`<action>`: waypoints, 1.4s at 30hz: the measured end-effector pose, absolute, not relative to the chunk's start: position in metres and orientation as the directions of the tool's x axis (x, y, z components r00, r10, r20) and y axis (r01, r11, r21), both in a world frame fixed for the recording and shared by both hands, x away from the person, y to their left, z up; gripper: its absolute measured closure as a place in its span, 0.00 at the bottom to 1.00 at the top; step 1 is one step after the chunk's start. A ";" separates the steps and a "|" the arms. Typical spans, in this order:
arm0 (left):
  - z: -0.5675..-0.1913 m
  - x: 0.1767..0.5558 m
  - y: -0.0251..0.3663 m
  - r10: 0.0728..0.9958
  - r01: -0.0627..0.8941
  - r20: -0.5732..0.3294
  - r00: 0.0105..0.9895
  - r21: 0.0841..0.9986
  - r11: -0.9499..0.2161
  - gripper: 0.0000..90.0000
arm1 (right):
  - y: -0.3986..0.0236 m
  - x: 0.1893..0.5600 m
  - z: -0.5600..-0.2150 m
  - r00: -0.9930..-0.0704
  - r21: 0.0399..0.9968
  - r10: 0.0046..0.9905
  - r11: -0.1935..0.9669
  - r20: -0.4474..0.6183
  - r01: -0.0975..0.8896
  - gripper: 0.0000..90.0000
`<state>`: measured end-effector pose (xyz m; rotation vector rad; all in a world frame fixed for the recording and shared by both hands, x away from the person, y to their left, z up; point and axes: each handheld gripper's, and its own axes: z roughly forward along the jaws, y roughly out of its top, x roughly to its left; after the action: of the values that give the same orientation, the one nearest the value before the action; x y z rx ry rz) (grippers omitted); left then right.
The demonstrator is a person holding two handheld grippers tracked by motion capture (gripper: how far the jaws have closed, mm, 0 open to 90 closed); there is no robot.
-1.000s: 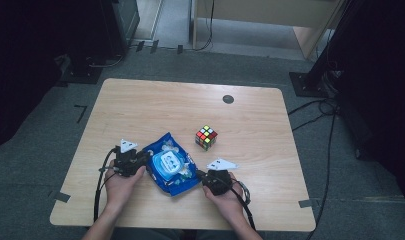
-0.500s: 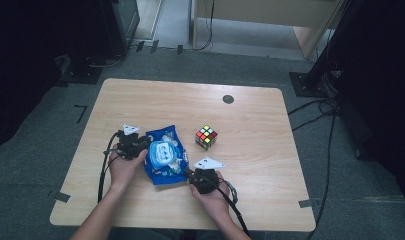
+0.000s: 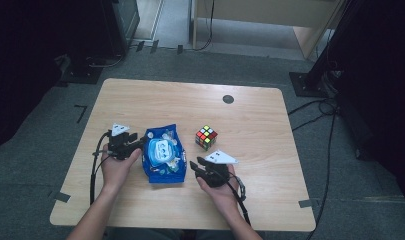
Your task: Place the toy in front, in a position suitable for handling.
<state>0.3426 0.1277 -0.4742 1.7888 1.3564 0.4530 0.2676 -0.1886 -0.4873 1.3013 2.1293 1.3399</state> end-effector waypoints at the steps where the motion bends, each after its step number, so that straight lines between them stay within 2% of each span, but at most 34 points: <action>1: -0.473 0.338 0.131 0.914 0.618 -0.193 0.356 0.782 -0.076 0.56 | -0.194 0.270 -0.486 -0.540 0.839 0.823 0.161 0.177 0.520 0.65; 2: -0.473 0.338 0.131 0.914 0.618 -0.193 0.356 0.782 -0.076 0.55 | -0.194 0.270 -0.486 -0.540 0.839 0.823 0.161 0.177 0.520 0.65; 3: -0.473 0.334 0.135 0.912 0.616 -0.199 0.358 0.785 -0.071 0.54 | -0.203 0.274 -0.484 -0.544 0.843 0.822 0.169 0.165 0.511 0.59; 4: -0.473 0.329 0.138 0.911 0.616 -0.201 0.361 0.785 -0.071 0.54 | -0.203 0.274 -0.484 -0.544 0.843 0.822 0.169 0.165 0.511 0.59; 5: -0.473 0.319 0.142 0.908 0.613 -0.191 0.372 0.786 -0.086 0.50 | -0.210 0.278 -0.481 -0.537 0.843 0.832 0.184 0.140 0.505 0.51; 9: -0.476 0.299 0.149 0.905 0.609 -0.170 0.391 0.785 -0.116 0.42 | -0.220 0.289 -0.480 -0.522 0.840 0.846 0.201 0.110 0.504 0.38; 12: -0.479 0.286 0.153 0.900 0.614 -0.173 0.400 0.780 -0.122 0.36 | -0.225 0.299 -0.481 -0.492 0.837 0.864 0.190 0.105 0.514 0.31; 16: -0.486 0.276 0.154 0.898 0.619 -0.150 0.413 0.769 -0.156 0.26 | -0.230 0.309 -0.483 -0.468 0.839 0.876 0.163 0.119 0.519 0.28; 17: -0.490 0.271 0.156 0.895 0.623 -0.148 0.422 0.764 -0.167 0.23 | -0.232 0.318 -0.486 -0.469 0.828 0.874 0.165 0.129 0.535 0.22; 21: -0.498 0.266 0.161 0.898 0.630 -0.133 0.419 0.755 -0.182 0.20 | -0.231 0.330 -0.492 -0.481 0.831 0.870 0.187 0.108 0.524 0.21; 29: -0.510 0.267 0.165 0.910 0.649 -0.110 0.400 0.735 -0.196 0.19 | -0.230 0.348 -0.516 -0.466 0.819 0.878 0.185 0.111 0.543 0.17; 42: -0.513 0.265 0.160 0.909 0.652 -0.081 0.409 0.723 -0.228 0.19 | -0.220 0.369 -0.512 -0.485 0.810 0.873 0.251 0.047 0.530 0.17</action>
<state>0.2650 0.1603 -0.5129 1.9725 1.3256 0.4731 0.3685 -0.2201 -0.5124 1.2788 2.1149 1.1181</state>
